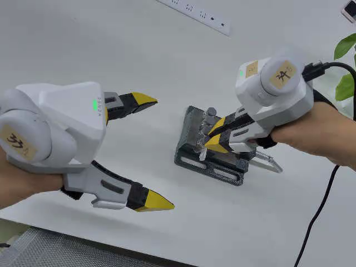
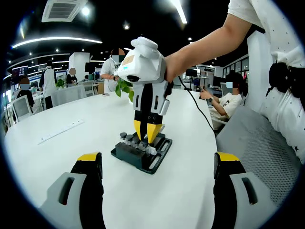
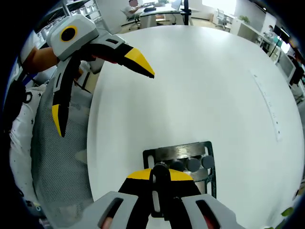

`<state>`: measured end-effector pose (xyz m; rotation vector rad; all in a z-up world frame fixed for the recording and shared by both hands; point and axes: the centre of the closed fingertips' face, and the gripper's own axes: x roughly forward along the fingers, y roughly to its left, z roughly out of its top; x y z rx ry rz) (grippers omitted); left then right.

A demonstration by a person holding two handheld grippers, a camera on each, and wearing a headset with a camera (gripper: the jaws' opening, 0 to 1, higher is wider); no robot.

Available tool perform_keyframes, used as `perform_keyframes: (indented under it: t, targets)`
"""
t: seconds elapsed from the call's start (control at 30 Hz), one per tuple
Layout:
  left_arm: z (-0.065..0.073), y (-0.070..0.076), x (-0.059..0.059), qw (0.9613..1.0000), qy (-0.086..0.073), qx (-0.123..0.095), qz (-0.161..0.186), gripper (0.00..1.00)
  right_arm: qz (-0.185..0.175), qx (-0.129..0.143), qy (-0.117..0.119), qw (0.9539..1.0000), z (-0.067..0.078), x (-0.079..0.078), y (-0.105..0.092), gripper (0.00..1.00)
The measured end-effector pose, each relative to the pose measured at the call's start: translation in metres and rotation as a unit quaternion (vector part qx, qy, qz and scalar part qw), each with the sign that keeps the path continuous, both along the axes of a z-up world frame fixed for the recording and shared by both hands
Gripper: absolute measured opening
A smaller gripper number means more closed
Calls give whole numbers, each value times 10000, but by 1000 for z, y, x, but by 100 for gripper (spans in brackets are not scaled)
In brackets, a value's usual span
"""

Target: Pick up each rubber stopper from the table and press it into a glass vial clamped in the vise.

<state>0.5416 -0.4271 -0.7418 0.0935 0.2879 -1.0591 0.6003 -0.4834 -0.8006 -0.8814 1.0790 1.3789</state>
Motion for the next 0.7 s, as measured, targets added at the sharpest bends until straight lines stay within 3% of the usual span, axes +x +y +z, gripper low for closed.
perform_keyframes:
  t: [0.2,0.7]
  targets:
    - [2,-1,-1,10000,-7,-4,-8,96,128,-16,-75,9999,1,-2,0,7]
    - [1,0,-2,10000,32,-25,-2,95,3,63,-92,9999,2,-4,2,8]
